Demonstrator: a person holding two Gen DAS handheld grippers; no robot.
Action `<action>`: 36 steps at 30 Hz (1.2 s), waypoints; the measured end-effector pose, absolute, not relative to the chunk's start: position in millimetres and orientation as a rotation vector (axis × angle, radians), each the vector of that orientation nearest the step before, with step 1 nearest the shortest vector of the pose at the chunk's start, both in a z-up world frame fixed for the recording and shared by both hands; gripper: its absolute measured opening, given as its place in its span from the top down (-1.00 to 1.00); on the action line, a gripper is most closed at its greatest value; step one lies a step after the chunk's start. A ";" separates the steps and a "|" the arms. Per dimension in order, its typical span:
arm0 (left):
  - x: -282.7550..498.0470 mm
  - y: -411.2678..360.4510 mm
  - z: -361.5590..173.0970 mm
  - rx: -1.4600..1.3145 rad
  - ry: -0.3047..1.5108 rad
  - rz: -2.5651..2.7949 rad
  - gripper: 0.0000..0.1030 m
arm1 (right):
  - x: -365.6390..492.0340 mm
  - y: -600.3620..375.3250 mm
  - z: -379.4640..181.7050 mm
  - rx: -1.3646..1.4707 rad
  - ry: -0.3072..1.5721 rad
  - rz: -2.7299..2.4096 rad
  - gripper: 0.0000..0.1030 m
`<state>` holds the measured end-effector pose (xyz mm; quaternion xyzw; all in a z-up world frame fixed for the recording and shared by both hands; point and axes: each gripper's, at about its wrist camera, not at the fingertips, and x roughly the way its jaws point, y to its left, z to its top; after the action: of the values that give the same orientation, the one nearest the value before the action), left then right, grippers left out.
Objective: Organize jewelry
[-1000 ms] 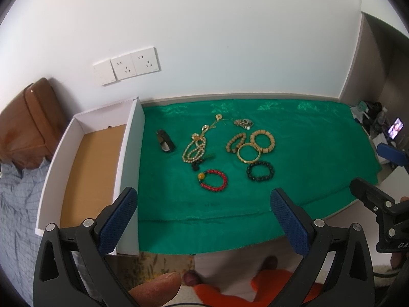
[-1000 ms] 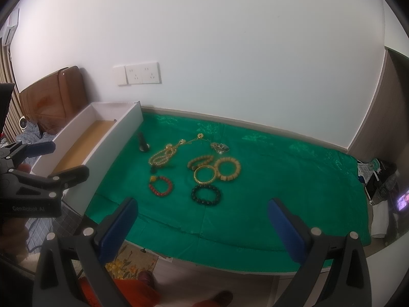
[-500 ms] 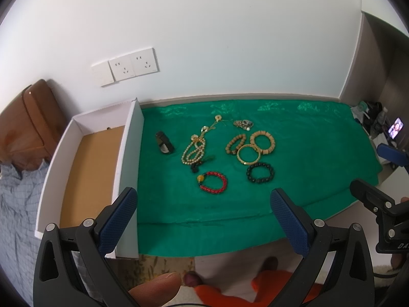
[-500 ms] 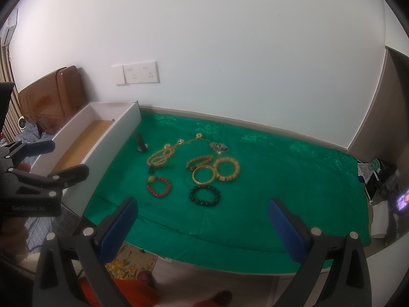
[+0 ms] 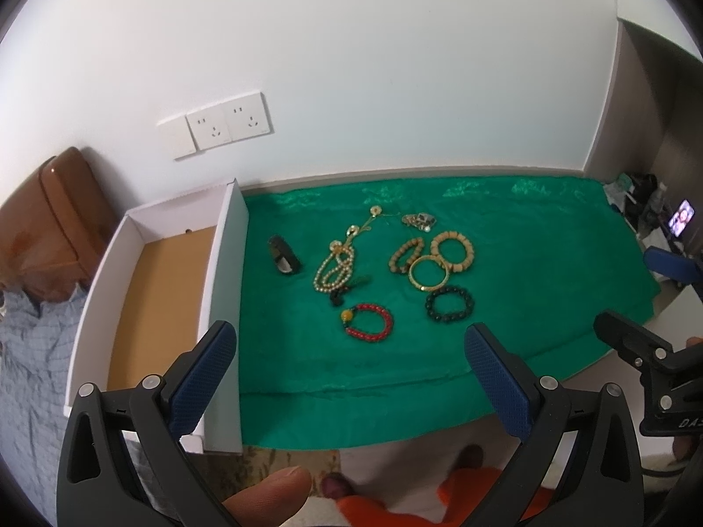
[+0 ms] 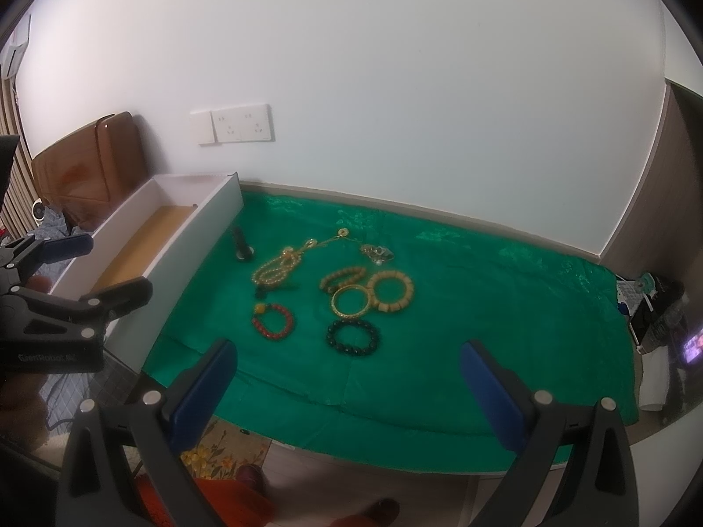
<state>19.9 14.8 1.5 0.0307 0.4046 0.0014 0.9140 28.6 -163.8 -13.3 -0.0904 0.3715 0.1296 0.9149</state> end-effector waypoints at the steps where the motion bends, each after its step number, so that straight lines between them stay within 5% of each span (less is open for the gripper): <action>1: 20.3 14.4 1.2 0.065 0.834 0.003 -0.99 | 28.7 -164.3 -13.5 -0.186 0.765 0.267 -1.00; 22: 56.4 37.6 -29.0 0.020 0.949 0.019 -0.99 | 53.3 -158.9 -20.0 -0.195 0.768 0.302 -1.00; 36: 152.3 48.0 -138.3 -0.019 1.192 -0.075 -0.99 | 155.3 -181.9 -110.3 -0.164 1.003 0.372 -1.00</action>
<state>152.3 48.0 -138.3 -0.0087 0.5611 -0.0354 0.8269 155.3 -181.9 -110.3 -0.0782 0.4772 0.1771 0.8572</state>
